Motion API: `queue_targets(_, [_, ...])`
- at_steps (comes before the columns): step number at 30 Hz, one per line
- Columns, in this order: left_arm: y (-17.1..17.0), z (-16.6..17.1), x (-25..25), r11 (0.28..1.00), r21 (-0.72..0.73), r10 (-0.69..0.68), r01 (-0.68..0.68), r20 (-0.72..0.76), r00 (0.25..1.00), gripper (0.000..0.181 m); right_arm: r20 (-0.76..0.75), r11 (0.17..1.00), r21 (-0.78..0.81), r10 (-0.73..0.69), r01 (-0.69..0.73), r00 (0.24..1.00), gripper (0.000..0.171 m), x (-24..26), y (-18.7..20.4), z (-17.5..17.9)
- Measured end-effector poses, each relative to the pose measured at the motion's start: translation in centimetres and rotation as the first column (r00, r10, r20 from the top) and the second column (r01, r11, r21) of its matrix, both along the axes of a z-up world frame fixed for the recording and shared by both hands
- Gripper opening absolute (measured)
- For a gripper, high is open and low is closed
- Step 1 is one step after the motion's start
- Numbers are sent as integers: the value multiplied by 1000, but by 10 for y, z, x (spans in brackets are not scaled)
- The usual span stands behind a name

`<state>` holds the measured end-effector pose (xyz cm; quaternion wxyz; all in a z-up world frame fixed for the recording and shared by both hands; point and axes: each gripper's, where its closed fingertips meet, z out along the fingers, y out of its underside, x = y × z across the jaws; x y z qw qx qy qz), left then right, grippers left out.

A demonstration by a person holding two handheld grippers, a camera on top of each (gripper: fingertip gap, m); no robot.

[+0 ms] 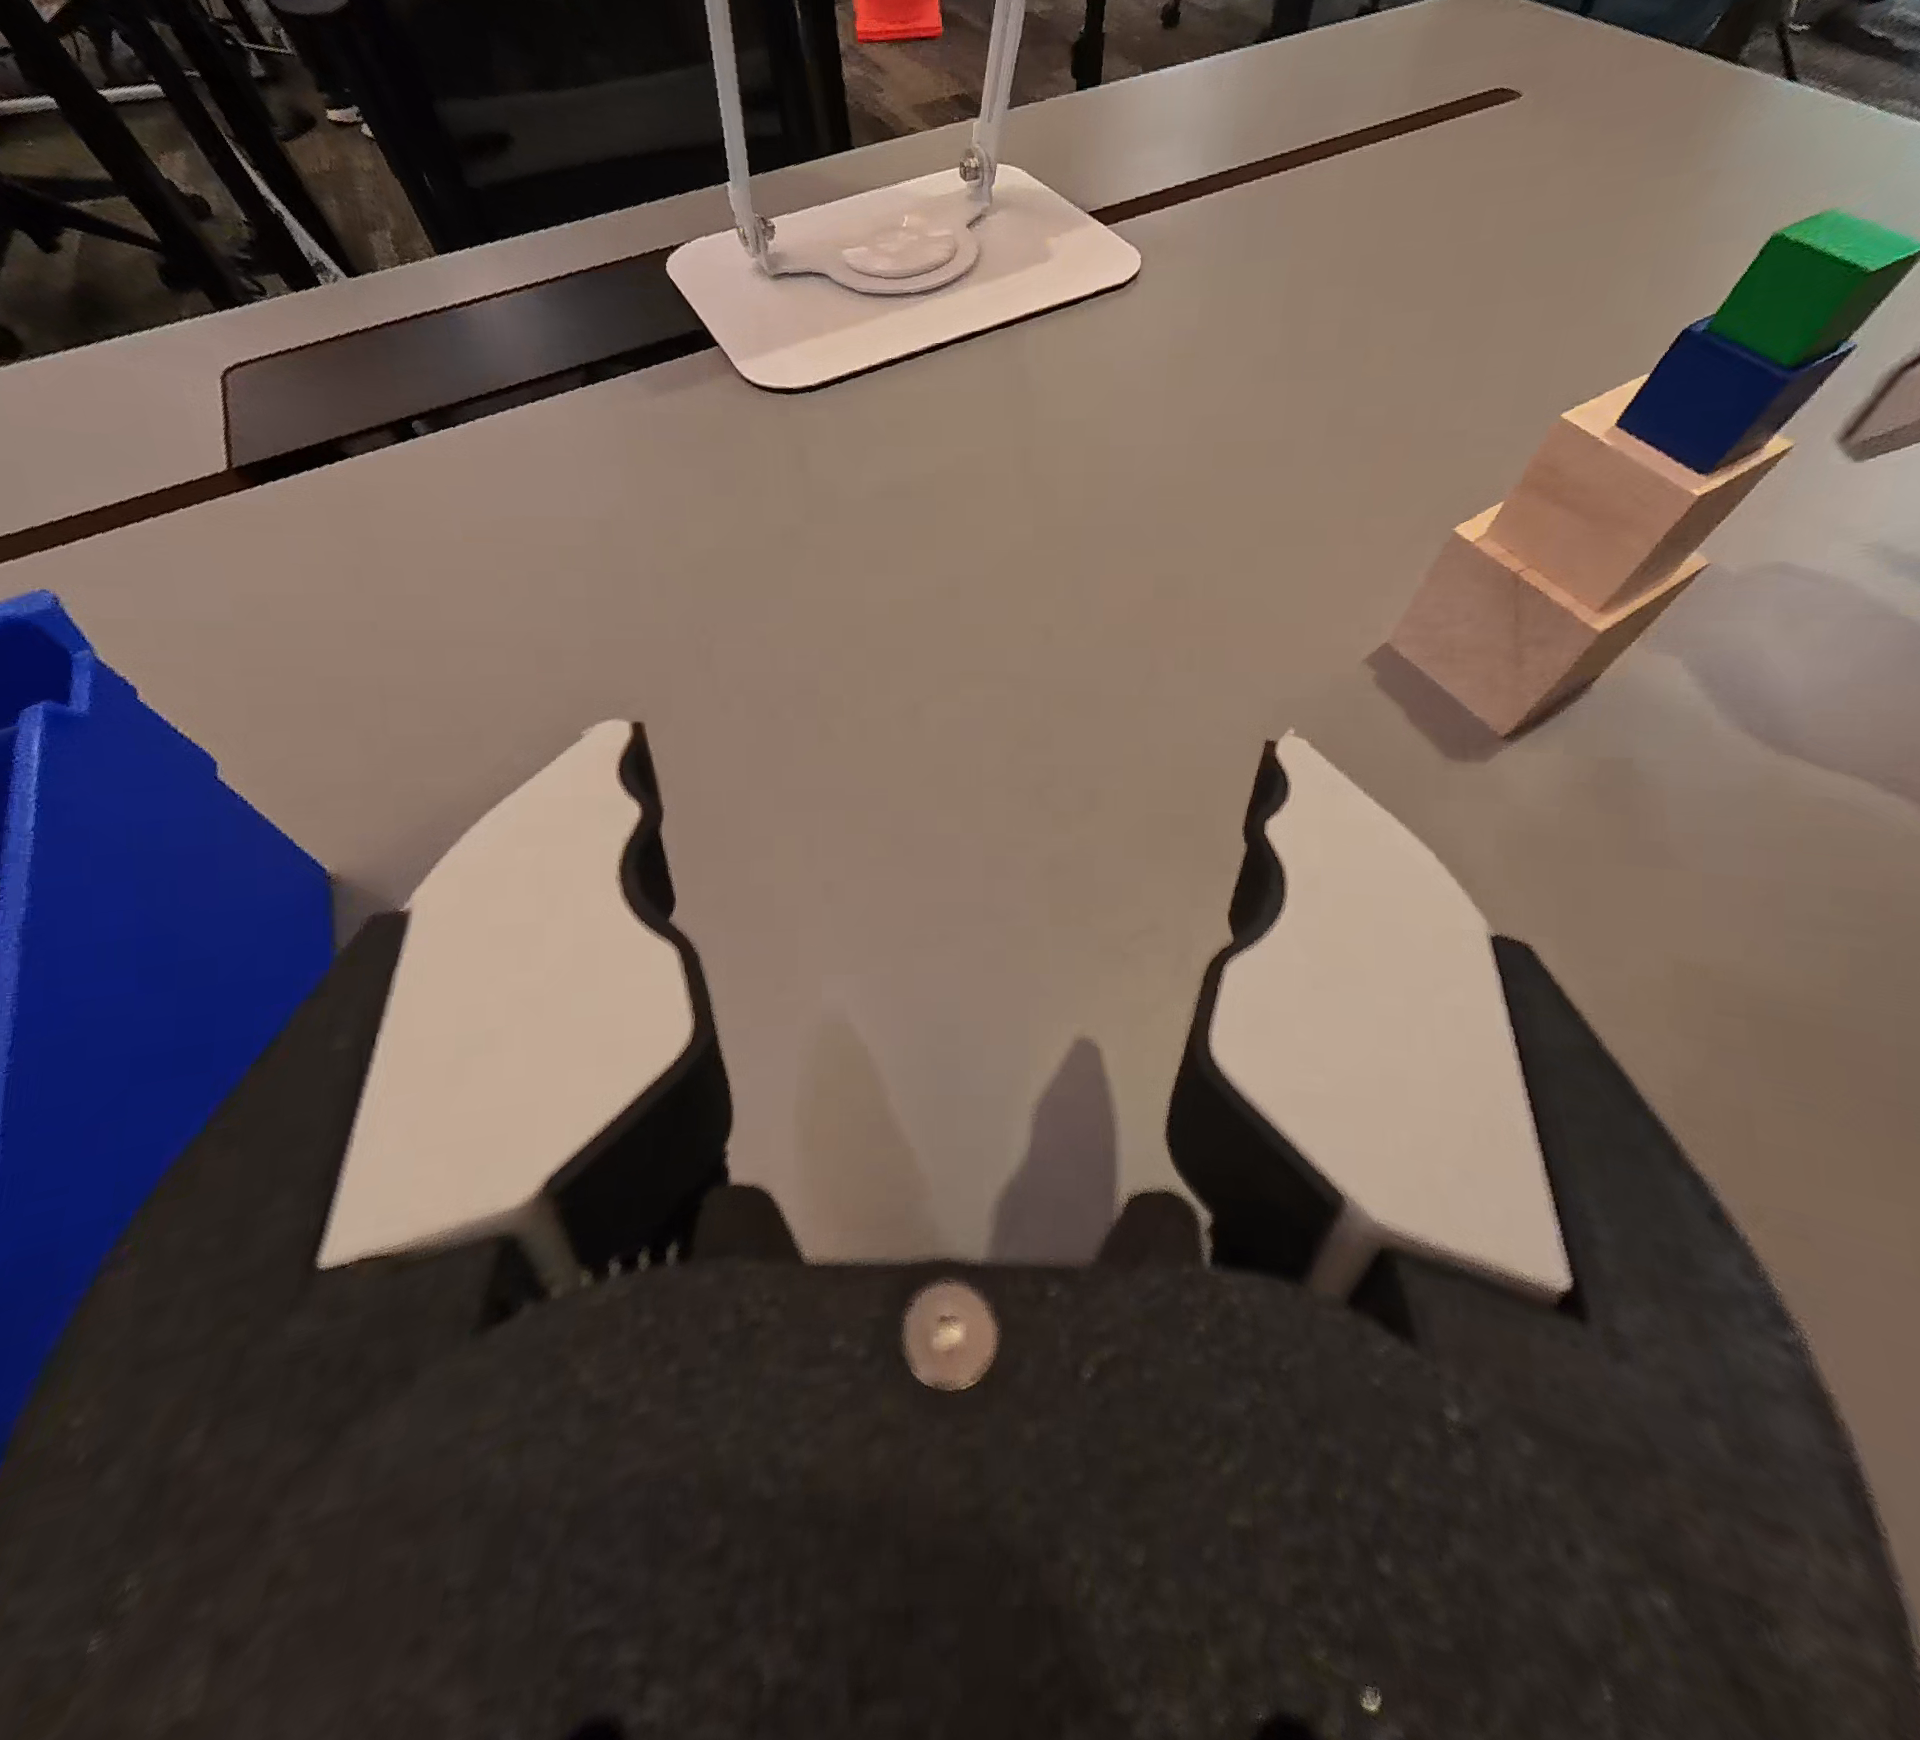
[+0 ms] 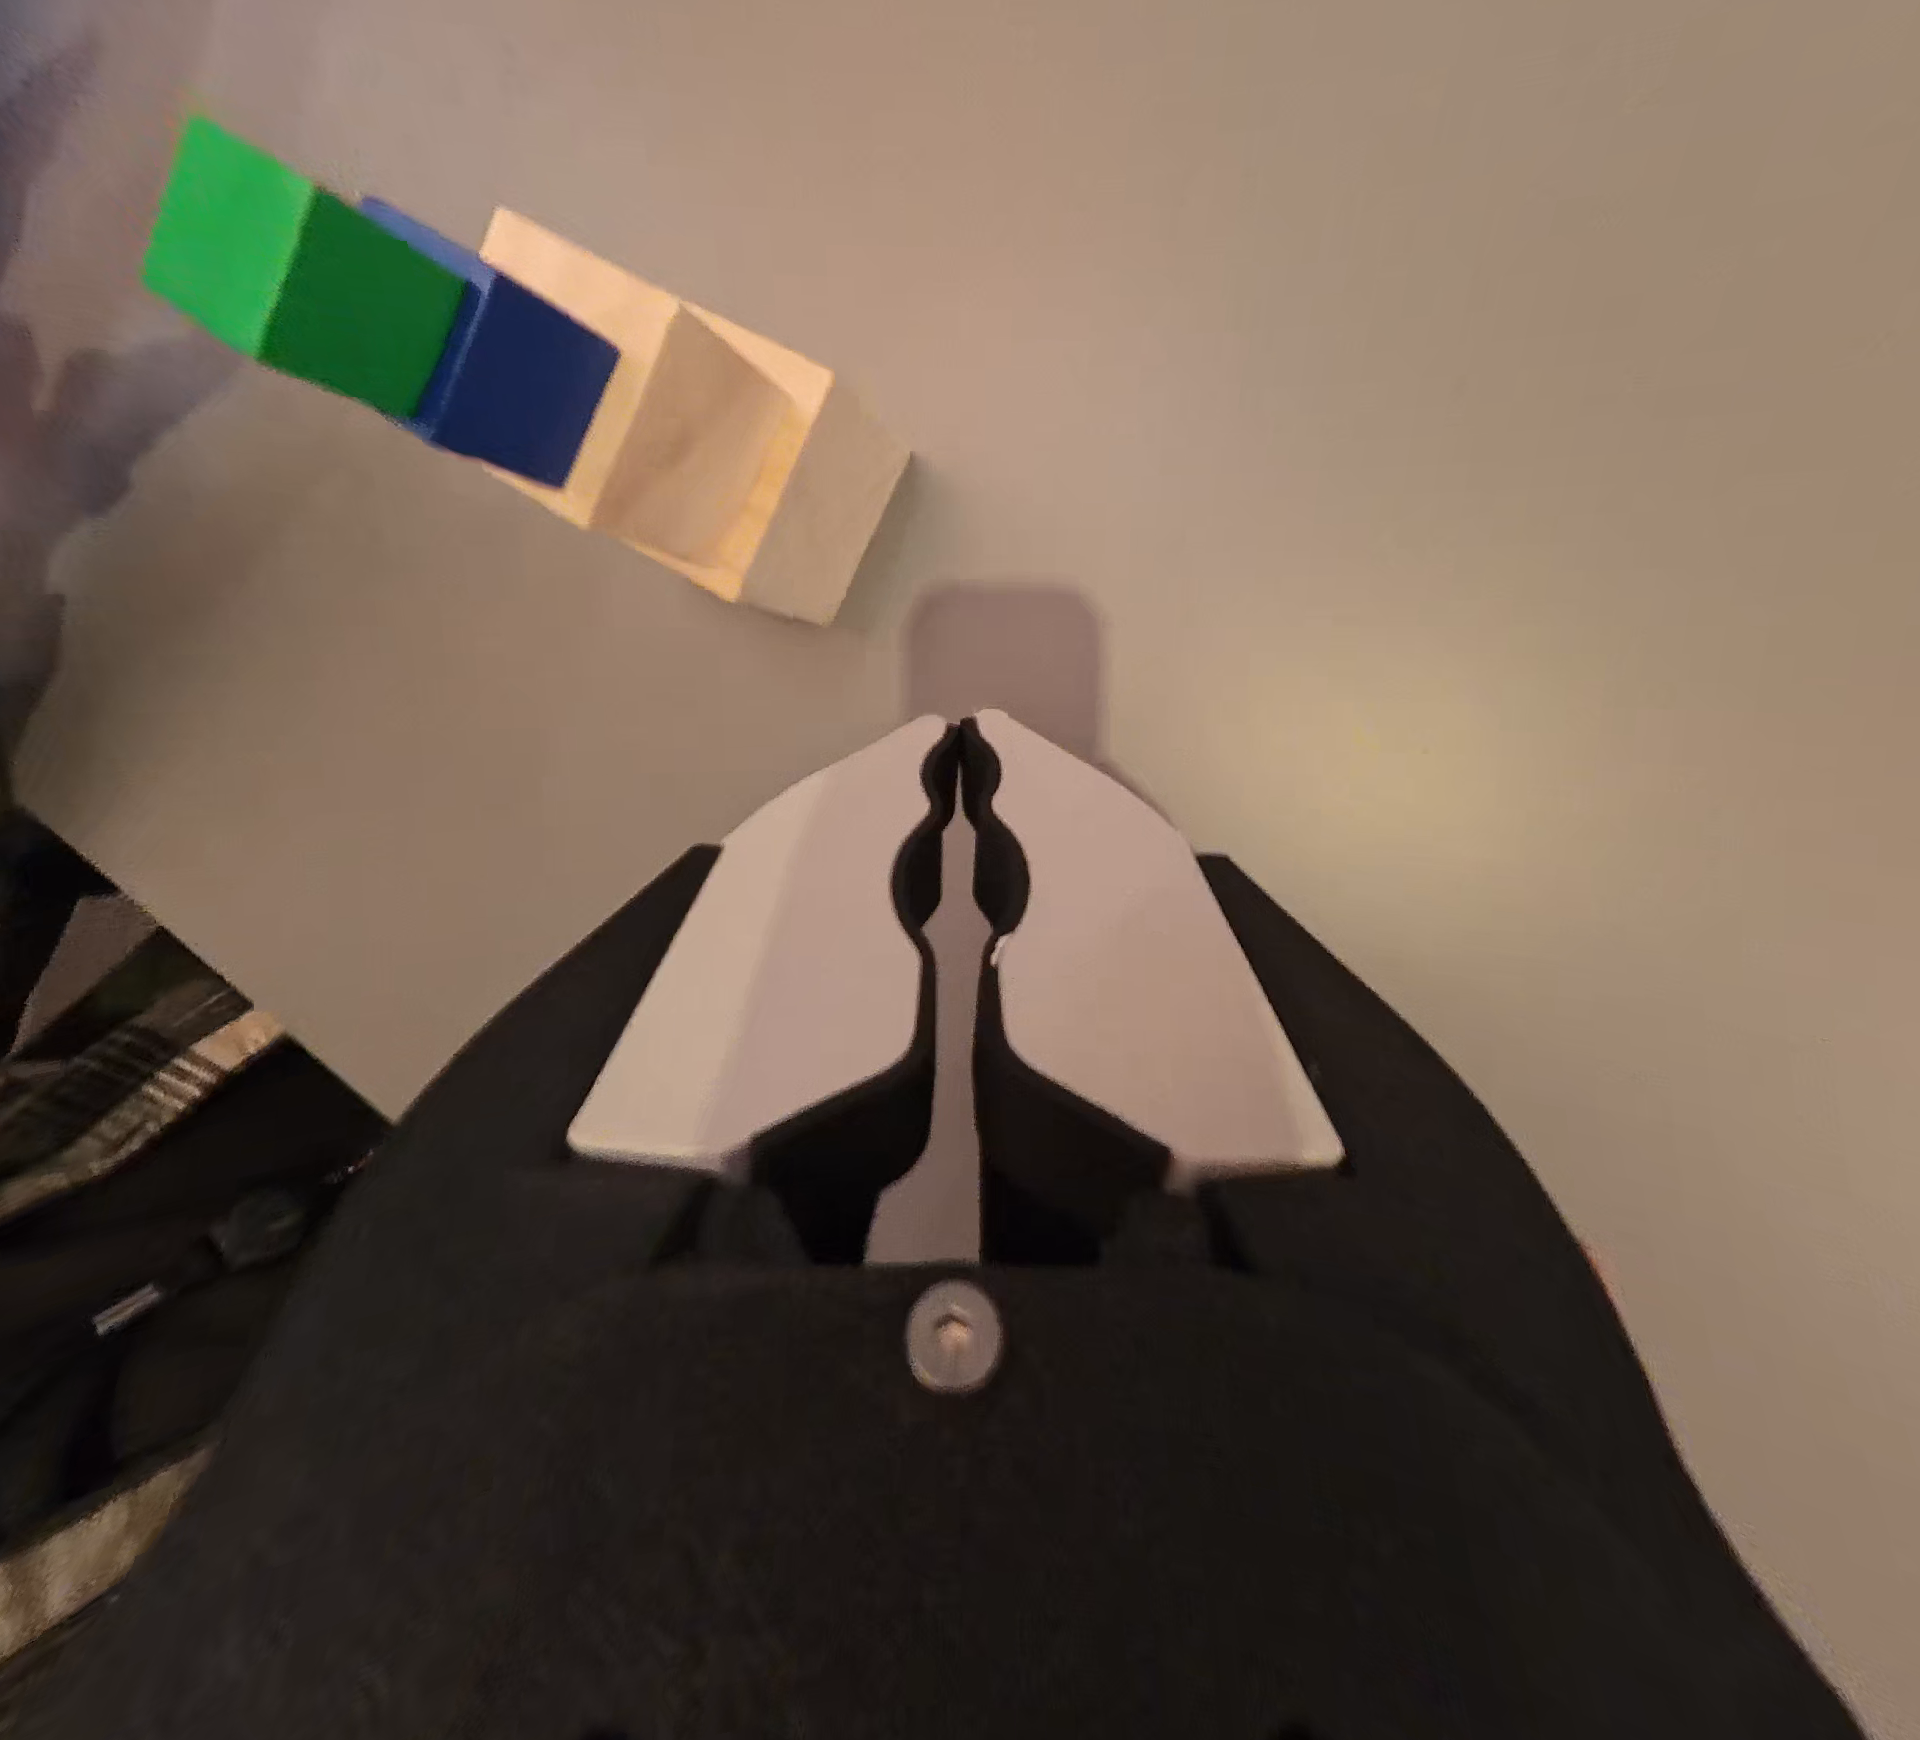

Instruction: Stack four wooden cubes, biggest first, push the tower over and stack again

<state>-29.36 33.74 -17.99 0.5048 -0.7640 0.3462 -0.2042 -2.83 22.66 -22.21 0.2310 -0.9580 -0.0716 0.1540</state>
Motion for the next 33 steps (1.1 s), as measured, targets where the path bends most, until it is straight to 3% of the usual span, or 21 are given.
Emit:
queue_targets(8, [4, 1, -14, 1000, -4, 7, -7, -6, 1000, 106, -67, 999, -8, 35, -36, 997, 0, -51, 28, -4])
queue_targets(17, [2, -5, -11, 1000, -24, -11, 11, -22, 1000, 107, -33, 991, 13, 136, -135, 990, 0, -92, 47, 1])
queue_targets(33, [-2, -20, 0, 998, -50, -47, 44, -72, 996, 108, 7, 985, 60, 164, -165, 986, 0, -84, 40, 5])
